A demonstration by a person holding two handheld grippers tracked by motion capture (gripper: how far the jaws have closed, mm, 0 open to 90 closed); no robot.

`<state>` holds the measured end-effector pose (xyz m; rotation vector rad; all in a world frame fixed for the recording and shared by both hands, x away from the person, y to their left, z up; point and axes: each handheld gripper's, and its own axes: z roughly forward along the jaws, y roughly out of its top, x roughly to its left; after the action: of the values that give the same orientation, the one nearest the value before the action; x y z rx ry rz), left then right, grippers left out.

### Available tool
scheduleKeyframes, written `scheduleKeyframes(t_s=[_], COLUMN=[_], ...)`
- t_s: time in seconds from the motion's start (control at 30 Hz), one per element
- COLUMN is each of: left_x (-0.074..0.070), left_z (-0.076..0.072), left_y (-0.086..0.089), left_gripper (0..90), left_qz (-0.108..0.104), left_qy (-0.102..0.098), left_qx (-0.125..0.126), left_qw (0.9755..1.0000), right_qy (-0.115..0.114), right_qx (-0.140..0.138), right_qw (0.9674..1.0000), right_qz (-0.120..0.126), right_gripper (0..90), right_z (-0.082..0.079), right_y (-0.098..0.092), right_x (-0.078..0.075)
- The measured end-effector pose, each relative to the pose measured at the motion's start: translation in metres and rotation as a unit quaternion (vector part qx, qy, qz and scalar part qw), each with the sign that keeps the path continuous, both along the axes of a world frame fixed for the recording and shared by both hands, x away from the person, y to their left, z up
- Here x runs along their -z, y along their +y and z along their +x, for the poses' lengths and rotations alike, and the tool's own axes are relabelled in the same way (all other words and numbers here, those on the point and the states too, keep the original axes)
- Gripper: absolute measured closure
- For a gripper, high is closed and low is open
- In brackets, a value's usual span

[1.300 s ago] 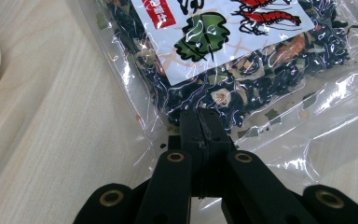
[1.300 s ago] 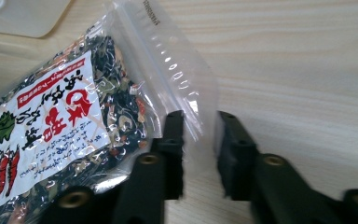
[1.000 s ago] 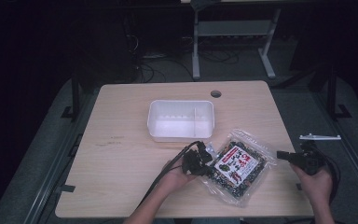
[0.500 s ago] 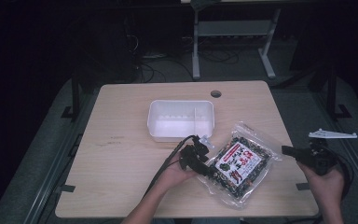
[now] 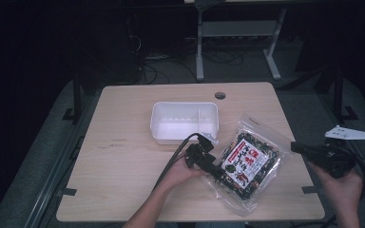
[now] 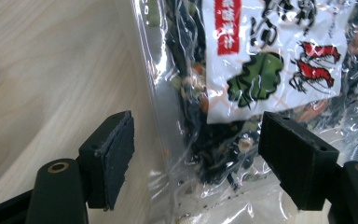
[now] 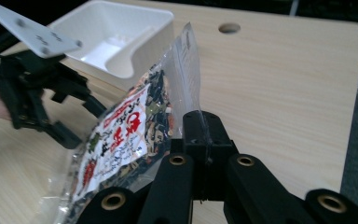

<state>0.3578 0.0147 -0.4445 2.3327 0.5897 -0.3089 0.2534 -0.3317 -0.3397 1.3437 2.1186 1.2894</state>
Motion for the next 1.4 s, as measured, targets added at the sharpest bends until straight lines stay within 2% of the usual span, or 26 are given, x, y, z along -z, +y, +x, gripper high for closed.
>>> scheduleKeyframes(t_s=[0.07, 0.1, 0.17, 0.27, 0.4, 0.57, 0.7, 0.77, 0.87, 1.13, 1.23, 1.33, 1.4], left_x=[0.000, 0.001, 0.002, 0.002, 0.001, -0.002, -0.002, -0.002, -0.004, -0.008, -0.009, -0.009, -0.010], left_z=[0.001, 0.002, 0.003, 0.005, 0.006, 0.003, -0.001, -0.003, -0.006, -0.013, -0.016, -0.017, -0.018], left_y=[-0.001, -0.001, -0.001, 0.001, 0.005, 0.010, 0.013, 0.016, 0.017, 0.019, 0.020, 0.021, 0.021], left_gripper=[26.1, 26.3, 26.5, 29.7, 36.4, 50.4, 57.5, 64.6, 67.5, 69.9, 70.2, 70.4, 70.8], left_qz=[-0.001, -0.012, -0.022, -0.029, -0.039, -0.067, -0.075, -0.078, -0.077, -0.069, -0.063, -0.064, -0.062], left_qy=[0.004, 0.013, 0.024, 0.030, 0.031, 0.018, 0.004, -0.005, -0.022, -0.048, -0.063, -0.067, -0.072], left_qx=[0.002, 0.006, 0.010, 0.016, 0.021, 0.024, 0.022, 0.025, 0.028, 0.037, 0.046, 0.047, 0.050], left_qw=[1.0000, 0.9998, 0.9994, 0.9990, 0.9985, 0.9973, 0.9970, 0.9966, 0.9964, 0.9958, 0.9949, 0.9946, 0.9942], right_qy=[-0.010, -0.014, -0.022, -0.031, -0.039, -0.045, -0.049, -0.049, -0.051, -0.057, -0.055, -0.052, -0.049], right_qx=[-0.008, -0.012, -0.020, -0.026, -0.030, -0.032, -0.035, -0.034, -0.035, -0.034, -0.031, -0.031, -0.035], right_qw=[0.9999, 0.9998, 0.9995, 0.9992, 0.9987, 0.9978, 0.9971, 0.9970, 0.9967, 0.9960, 0.9961, 0.9955, 0.9946], right_qz=[0.001, 0.002, 0.006, -0.001, 0.011, 0.036, 0.046, 0.048, 0.053, 0.060, 0.062, 0.072, 0.084], right_gripper=[89.9, 89.9, 89.8, 89.8, 89.9, 89.9, 89.9, 89.9, 89.9, 88.9, 82.9, 78.7, 70.9], right_z=[-0.003, -0.004, -0.006, -0.008, -0.009, -0.009, -0.008, -0.008, -0.006, -0.005, -0.002, 0.000, 0.003], right_y=[0.003, 0.005, 0.008, 0.013, 0.014, 0.011, 0.011, 0.011, 0.010, 0.008, 0.007, 0.005, 0.003], right_x=[-0.006, -0.009, -0.013, -0.018, -0.019, -0.018, -0.016, -0.016, -0.014, -0.010, -0.003, -0.001, 0.003])
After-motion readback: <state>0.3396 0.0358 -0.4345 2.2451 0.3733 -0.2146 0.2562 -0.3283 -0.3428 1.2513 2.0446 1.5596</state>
